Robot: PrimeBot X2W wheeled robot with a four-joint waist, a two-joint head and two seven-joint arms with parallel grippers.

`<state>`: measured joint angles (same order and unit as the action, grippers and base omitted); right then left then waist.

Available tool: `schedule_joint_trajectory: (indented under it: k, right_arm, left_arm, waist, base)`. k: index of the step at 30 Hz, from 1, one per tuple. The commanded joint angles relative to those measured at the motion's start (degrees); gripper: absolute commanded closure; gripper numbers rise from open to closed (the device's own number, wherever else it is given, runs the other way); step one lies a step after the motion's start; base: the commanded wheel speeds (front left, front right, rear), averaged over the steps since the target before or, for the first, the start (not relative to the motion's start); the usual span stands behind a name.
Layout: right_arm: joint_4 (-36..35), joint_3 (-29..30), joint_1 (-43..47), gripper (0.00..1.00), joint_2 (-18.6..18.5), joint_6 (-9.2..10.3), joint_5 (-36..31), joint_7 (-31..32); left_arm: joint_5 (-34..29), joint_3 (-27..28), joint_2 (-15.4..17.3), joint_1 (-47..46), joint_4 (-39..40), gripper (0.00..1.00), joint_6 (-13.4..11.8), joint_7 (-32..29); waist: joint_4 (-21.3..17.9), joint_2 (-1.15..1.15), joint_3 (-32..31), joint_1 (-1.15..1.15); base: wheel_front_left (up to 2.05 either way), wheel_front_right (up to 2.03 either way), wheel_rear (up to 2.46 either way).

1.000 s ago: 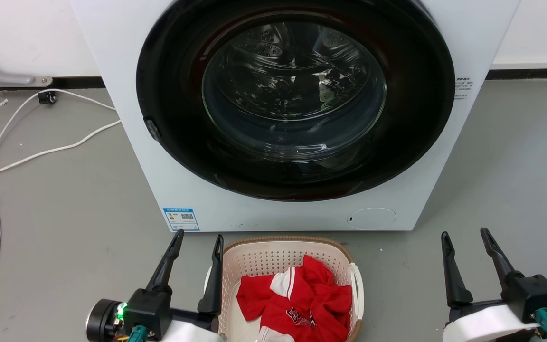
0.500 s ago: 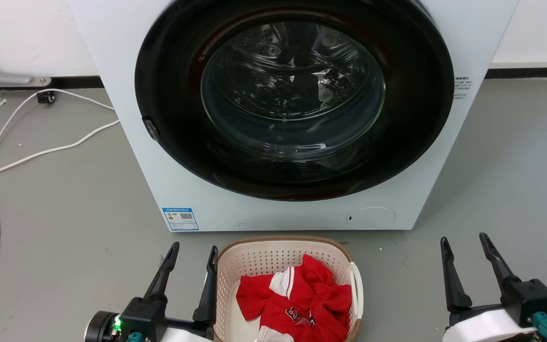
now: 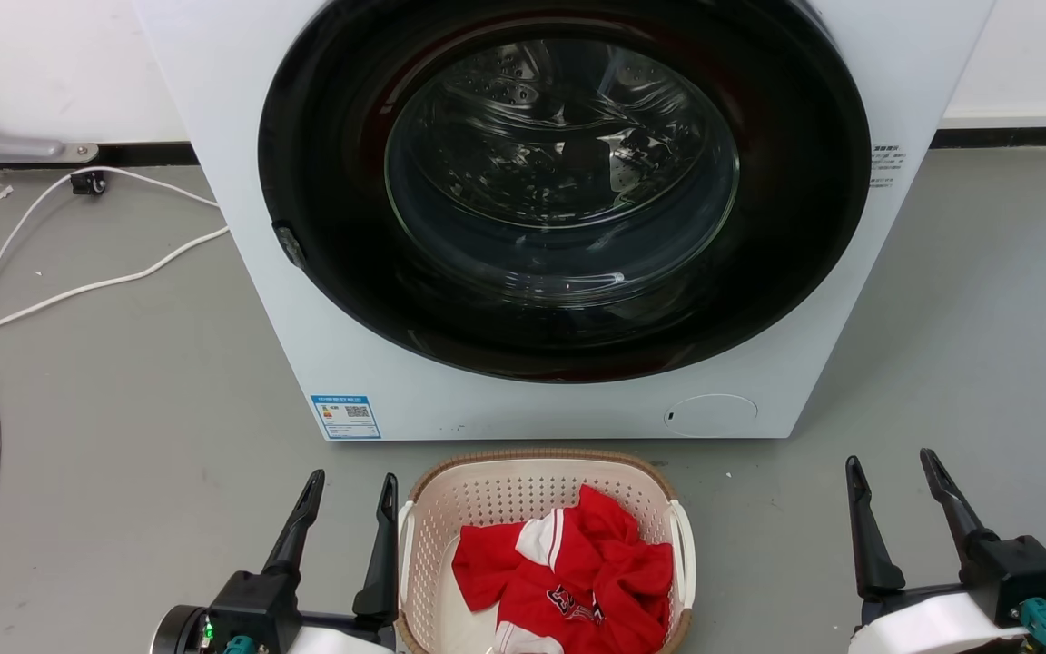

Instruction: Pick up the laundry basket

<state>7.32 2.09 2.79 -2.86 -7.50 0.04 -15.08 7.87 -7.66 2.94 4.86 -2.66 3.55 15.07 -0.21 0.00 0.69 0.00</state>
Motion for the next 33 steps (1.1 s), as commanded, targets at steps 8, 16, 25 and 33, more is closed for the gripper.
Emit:
schedule_joint_trajectory:
  k: [8,16,25,33]
  right_arm:
    - [-0.1,-0.1,-0.1,0.00,0.0,0.02,0.4,-0.1]
    - [-0.5,-0.3,-0.7,0.00,0.0,0.02,0.3,-0.1]
    - [2.9,-1.1,-6.3,0.00,0.0,0.02,-1.0,0.4]
    - [8.0,-1.9,-15.3,0.00,0.0,0.02,-1.0,2.8]
  left_arm:
    - [0.9,-0.3,-0.1,0.3,-0.3,0.00,-0.1,0.2]
    - [1.4,-0.1,-0.1,-0.1,-1.0,0.00,0.2,0.2]
    - [0.7,0.8,-0.1,-4.7,-5.8,0.00,1.6,0.2]
    - [1.0,2.5,0.8,-14.9,-14.6,0.00,3.1,0.1]
  waist:
    - [0.0,0.00,-0.1,0.00]
    - [-0.1,0.00,1.3,0.00]
    - [-0.5,0.00,11.0,0.00]
    - [0.0,0.00,22.6,0.00]
  base:
    - [0.00,0.00,0.00]
    - [0.00,0.00,0.00]
    - [0.00,0.00,0.00]
    - [0.00,0.00,0.00]
